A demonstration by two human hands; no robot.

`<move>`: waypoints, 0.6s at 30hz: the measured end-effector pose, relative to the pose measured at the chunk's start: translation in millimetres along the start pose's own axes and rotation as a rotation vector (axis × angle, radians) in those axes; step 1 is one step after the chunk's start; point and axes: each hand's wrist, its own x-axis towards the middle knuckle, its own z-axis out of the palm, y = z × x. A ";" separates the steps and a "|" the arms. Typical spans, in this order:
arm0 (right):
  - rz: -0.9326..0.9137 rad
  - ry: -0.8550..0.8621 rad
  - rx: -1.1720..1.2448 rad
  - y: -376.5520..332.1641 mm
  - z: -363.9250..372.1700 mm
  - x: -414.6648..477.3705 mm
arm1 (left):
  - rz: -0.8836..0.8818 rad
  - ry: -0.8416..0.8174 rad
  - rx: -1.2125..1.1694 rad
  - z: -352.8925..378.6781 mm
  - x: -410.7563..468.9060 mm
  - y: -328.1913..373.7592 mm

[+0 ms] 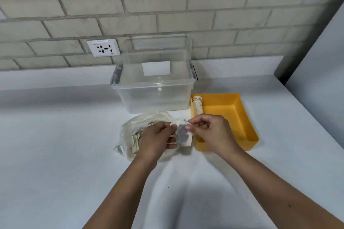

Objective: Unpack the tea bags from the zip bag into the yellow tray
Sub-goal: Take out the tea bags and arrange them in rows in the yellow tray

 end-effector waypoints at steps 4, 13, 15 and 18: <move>0.007 0.030 0.026 2.5 -29.8 16.4 | 0.093 0.035 0.153 7.7 10.5 -2.5; 0.199 -0.206 -0.146 55.6 -57.7 53.2 | 0.107 0.048 0.167 7.9 29.1 -4.3; 0.239 -0.240 -0.140 62.0 -47.7 62.6 | 0.106 0.037 0.150 11.1 31.0 -3.7; 0.249 -0.224 -0.166 66.2 -32.1 77.0 | 0.105 0.028 0.152 13.0 35.1 -3.6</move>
